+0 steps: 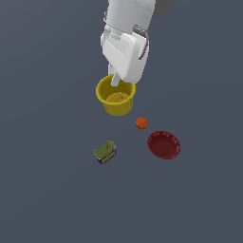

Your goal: Pick up a designated object from a clutter of objects.

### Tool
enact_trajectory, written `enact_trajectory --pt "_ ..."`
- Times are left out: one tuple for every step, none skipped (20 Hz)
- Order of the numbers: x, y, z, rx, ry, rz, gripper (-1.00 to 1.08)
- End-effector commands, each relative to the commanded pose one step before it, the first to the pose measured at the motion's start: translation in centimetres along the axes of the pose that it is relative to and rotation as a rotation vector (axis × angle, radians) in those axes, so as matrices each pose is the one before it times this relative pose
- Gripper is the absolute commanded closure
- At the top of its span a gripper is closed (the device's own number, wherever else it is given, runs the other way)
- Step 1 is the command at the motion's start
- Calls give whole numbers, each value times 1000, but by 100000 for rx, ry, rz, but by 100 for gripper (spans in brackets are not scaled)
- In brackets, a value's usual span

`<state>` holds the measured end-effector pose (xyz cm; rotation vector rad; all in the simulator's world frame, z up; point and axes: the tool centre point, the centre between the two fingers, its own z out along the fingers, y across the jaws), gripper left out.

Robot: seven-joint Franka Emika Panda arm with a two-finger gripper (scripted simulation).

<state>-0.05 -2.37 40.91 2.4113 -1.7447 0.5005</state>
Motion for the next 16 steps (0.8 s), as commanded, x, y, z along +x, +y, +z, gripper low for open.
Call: enact_trajectory --pt "-406 -356 -2087 166 -37 49 108" --pt "-144 -131 -667 0 0 0 108" --pt "-152 -144 -606 -2 -39 -57 108" --pt "-137 -132 -563 -3 -26 -41 108" --pt "-111 -110 -523 0 0 0 108" --pt "-100 -101 -472 0 0 0 108" --pt "-113 -113 -408 -6 -31 -62 108" --pt "-76 -84 -368 0 0 0 108" --pt "-64 -75 -315 0 0 0 108" --pt "-51 -67 -262 0 0 0 108" --pt "-37 -60 -208 0 0 0 108" --pt "-23 -52 -154 0 0 0 108" --pt "-50 -66 -102 -22 47 -45 108" --pt "4 -36 -48 0 0 0 108" --pt "12 -24 -6 0 0 0 108" --pt "6 -8 4 0 0 0 108"
